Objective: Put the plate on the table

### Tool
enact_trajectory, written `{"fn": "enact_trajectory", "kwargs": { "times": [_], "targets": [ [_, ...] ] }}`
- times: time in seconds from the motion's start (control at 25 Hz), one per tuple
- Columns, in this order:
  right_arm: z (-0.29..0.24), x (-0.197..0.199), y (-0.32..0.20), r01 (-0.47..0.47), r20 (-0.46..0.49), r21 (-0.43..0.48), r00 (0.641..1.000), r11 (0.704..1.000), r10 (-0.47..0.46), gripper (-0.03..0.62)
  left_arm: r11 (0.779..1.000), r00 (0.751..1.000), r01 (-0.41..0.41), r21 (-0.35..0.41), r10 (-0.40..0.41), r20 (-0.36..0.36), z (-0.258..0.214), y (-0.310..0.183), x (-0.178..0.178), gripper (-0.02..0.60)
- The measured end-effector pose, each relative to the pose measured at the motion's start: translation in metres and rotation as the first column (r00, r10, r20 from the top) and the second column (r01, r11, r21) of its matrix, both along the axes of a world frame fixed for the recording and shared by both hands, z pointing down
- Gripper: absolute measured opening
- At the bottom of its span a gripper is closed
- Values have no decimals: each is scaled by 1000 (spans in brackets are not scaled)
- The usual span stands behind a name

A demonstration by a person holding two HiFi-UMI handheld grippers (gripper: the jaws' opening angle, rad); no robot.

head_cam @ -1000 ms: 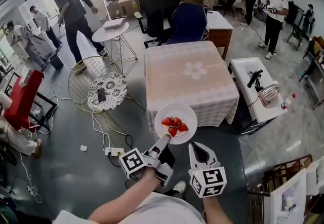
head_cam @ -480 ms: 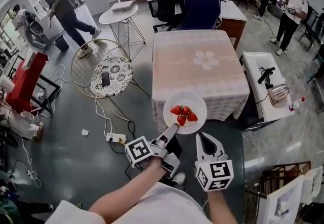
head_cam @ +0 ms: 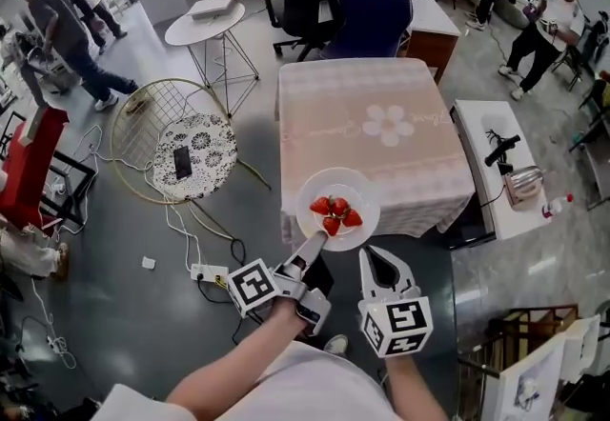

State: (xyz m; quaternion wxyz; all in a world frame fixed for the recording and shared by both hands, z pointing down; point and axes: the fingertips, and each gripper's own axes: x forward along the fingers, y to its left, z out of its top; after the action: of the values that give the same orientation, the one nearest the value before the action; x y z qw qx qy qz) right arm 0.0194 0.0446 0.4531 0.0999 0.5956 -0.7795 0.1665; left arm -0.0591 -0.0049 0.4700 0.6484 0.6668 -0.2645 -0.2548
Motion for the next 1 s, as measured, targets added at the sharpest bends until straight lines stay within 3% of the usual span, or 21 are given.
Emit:
{"fn": "enact_trajectory", "kwargs": {
  "times": [0.52, 1.0],
  "targets": [
    [6, -24, -117, -26, -38, -49, 999, 998, 24, 5, 998, 999, -36, -46, 35, -26, 15, -116, -17, 14],
    [-2, -17, -169, -81, -66, -43, 995, 996, 78, 5, 994, 995, -92, -52, 90, -39, 19, -166, -7, 14]
  ]
}}
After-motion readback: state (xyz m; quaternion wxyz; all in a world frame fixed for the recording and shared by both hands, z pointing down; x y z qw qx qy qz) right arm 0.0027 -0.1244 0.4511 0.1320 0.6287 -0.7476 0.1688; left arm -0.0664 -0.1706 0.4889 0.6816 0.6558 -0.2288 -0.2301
